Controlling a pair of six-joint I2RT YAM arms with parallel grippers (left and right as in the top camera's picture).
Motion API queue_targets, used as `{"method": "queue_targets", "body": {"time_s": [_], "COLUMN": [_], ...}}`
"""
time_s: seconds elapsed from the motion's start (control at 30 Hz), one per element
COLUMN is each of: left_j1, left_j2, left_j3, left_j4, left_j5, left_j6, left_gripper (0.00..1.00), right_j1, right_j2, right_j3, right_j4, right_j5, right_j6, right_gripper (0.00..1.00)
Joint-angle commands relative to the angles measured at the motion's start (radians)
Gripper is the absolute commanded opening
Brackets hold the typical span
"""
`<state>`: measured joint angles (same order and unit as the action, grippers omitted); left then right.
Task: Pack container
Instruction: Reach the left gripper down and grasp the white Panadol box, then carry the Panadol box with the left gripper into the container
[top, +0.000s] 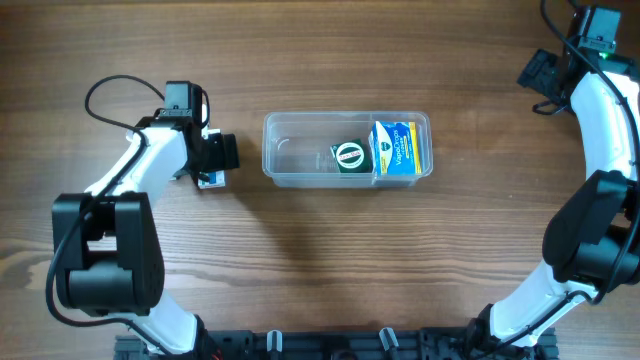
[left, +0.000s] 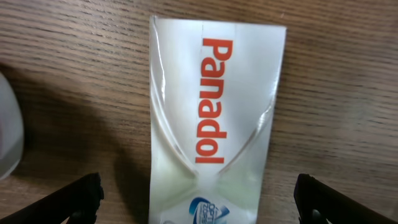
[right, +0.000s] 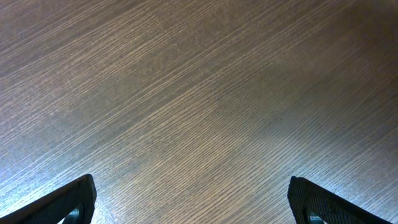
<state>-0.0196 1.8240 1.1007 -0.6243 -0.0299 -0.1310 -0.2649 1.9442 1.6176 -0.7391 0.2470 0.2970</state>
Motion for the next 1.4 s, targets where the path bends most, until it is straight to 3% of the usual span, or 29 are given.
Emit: {"method": "queue_targets", "body": {"time_s": [0.0, 0.3, 0.4, 0.43, 0.53, 0.67, 0.83, 1.07, 1.17, 1.37], "left_j1": [-0.005, -0.005, -0.005, -0.005, -0.005, -0.005, -0.005, -0.024, -0.097, -0.329], "left_j2": [0.038, 0.071, 0.070, 0.071, 0.070, 0.068, 0.064, -0.032, -0.129, -0.209], "left_j3": [0.012, 0.012, 0.012, 0.012, 0.013, 0.032, 0.102, 0.336, 0.394, 0.394], "left_j4": [0.000, 0.012, 0.019, 0.028, 0.047, 0.049, 0.038, -0.104, -0.128, -0.151], "left_j5": [-0.013, -0.013, -0.013, -0.013, -0.013, -0.013, -0.013, -0.011, 0.074, 0.086], "left_j6": [0.023, 0.049, 0.049, 0.049, 0.049, 0.048, 0.049, 0.048, 0.048, 0.019], "left_gripper": [1.00, 1.00, 0.81, 0.69, 0.59, 0.37, 0.40, 0.41, 0.44, 0.47], "right_j1": [-0.004, -0.004, -0.004, -0.004, -0.004, -0.004, -0.004, -0.004, -0.004, -0.004], "right_j2": [0.010, 0.010, 0.010, 0.010, 0.010, 0.010, 0.010, 0.010, 0.010, 0.010], "right_j3": [-0.009, -0.009, -0.010, -0.009, -0.009, -0.009, -0.009, -0.009, -0.010, -0.009], "right_j4": [0.002, 0.002, 0.002, 0.002, 0.002, 0.002, 0.002, 0.002, 0.002, 0.002], "right_j5": [-0.005, -0.005, -0.005, -0.005, -0.005, -0.005, -0.005, -0.005, -0.005, -0.005], "right_j6": [-0.006, -0.006, -0.006, -0.006, -0.006, -0.006, -0.006, -0.006, -0.006, -0.006], "right_gripper": [1.00, 1.00, 1.00, 1.00, 1.00, 1.00, 1.00, 1.00, 1.00, 1.00]}}
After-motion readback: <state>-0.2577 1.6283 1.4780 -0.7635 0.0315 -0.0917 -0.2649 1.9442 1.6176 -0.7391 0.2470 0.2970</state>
